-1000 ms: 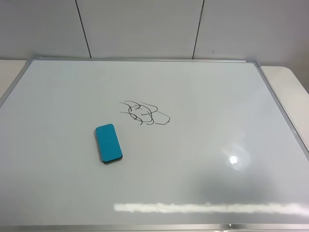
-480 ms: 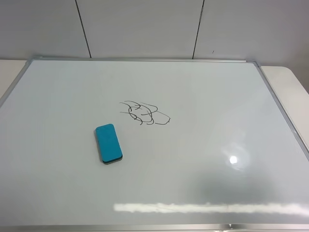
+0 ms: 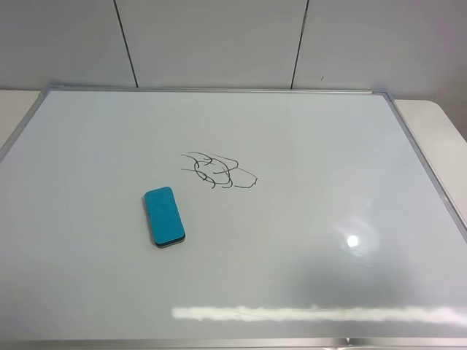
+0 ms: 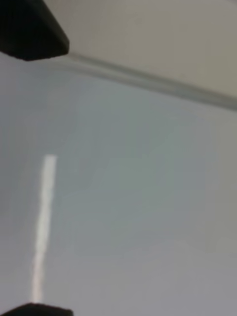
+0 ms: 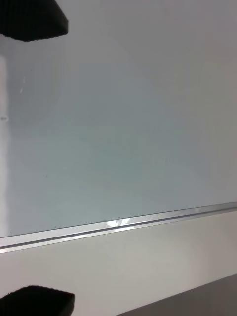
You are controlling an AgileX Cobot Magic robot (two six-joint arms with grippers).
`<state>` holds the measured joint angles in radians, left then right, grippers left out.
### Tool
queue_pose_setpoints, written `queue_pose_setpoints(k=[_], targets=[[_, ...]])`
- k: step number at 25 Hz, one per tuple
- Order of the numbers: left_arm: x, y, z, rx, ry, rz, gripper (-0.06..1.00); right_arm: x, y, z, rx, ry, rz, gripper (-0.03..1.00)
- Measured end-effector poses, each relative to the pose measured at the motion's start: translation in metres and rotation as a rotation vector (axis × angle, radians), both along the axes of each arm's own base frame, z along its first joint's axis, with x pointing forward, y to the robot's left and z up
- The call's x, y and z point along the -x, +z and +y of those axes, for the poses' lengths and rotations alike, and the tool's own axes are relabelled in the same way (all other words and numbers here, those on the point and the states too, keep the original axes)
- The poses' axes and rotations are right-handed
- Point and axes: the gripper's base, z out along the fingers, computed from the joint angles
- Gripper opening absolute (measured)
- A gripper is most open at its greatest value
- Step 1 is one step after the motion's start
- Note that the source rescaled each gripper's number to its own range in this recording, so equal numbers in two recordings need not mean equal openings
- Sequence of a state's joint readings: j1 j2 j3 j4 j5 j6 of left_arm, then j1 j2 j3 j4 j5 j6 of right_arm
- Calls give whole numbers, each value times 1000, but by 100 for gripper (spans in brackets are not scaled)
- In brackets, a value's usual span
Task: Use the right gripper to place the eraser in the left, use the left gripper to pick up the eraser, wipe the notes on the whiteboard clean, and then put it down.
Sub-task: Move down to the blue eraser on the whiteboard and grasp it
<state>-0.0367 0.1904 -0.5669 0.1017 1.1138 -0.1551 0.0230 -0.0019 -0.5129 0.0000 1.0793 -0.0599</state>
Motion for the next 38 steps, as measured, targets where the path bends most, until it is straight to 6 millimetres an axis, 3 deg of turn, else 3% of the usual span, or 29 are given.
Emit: queue_pose_setpoints(k=[6, 11, 15, 23, 29, 34, 38], targets=[[-42, 15, -8, 77, -22, 211, 100, 0, 0, 0, 0, 0, 0, 100], [-80, 7, -16, 149, -34, 394, 100, 0, 0, 0, 0, 0, 0, 100], [-98, -3, -25, 189, -74, 482, 100, 0, 0, 0, 0, 0, 0, 100], [-121, -13, -53, 157, -130, 484, 100, 0, 0, 0, 0, 0, 0, 100], [-147, -42, -99, 88, -35, 523, 100, 0, 0, 0, 0, 0, 0, 100], [-165, -50, -129, 68, 8, 527, 100, 0, 0, 0, 0, 0, 0, 100], [-197, -53, -159, 85, 18, 528, 100, 0, 0, 0, 0, 0, 0, 100]])
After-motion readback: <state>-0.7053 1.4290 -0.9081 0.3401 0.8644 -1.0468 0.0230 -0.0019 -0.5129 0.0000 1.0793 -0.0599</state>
